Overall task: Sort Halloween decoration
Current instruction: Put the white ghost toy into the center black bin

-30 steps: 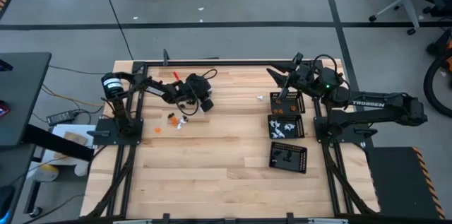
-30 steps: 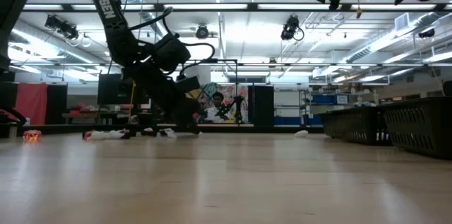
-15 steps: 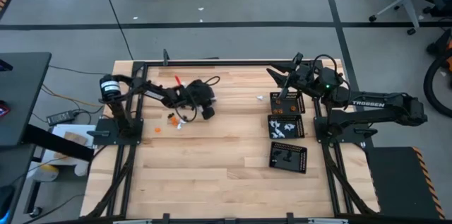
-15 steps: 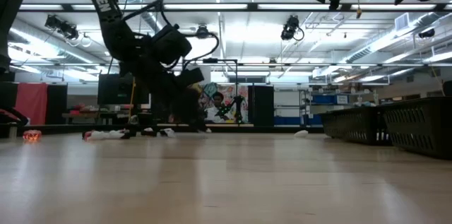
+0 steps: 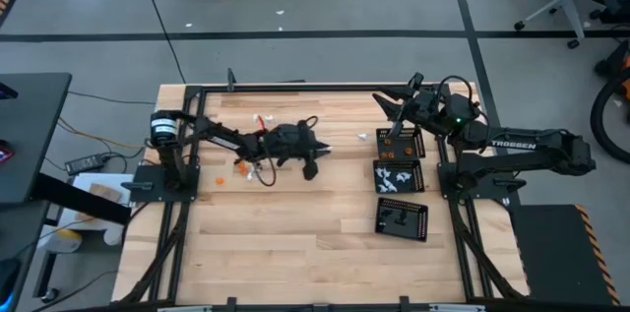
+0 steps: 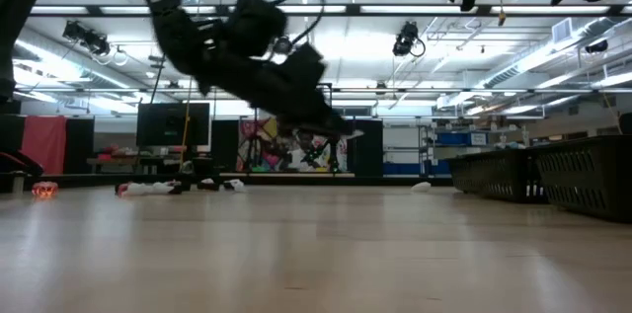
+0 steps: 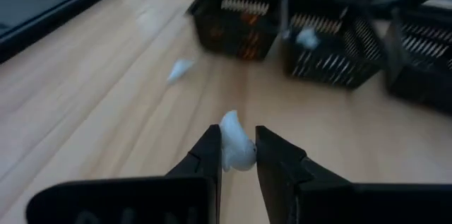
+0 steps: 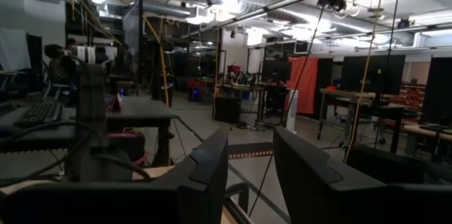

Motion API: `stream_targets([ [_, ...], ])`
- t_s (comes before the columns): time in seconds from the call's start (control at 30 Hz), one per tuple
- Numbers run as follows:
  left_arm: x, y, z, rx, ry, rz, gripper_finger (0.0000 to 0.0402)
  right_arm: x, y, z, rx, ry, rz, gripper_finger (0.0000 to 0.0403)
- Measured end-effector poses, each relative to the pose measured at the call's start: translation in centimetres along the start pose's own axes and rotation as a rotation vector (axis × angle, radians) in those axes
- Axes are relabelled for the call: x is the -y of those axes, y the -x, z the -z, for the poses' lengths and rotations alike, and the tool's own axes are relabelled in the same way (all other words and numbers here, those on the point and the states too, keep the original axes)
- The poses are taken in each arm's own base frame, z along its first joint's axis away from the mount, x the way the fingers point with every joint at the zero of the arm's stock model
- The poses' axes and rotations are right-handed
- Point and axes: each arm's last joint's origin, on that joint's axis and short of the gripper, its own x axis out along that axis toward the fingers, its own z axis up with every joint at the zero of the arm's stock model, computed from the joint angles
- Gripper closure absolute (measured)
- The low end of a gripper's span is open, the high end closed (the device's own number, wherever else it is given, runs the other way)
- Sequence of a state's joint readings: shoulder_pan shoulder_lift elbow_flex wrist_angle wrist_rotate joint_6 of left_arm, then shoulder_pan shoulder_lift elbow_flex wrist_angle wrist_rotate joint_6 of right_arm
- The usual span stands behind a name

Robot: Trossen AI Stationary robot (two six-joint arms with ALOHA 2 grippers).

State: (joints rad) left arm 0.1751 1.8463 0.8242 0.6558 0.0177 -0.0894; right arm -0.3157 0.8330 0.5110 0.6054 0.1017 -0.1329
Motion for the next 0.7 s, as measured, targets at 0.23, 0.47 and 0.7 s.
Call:
stream_targets([
  [0.23,2.6,-6.1,-3.1,0.052,-0.038,0.122,0.0343,0.0,0.0,0.0,0.002,-0.002,0.0,0.0284],
  [0.47,3.9,-11.3,-5.1,0.096,-0.058,0.186,0.0343,0.1,0.0,-0.3,0.028,0.022,0.013,0.0284],
  [0.7,5.4,-13.9,-5.6,0.132,-0.061,0.235,0.0342,0.1,0.0,-0.3,0.028,0.029,0.013,0.0284],
])
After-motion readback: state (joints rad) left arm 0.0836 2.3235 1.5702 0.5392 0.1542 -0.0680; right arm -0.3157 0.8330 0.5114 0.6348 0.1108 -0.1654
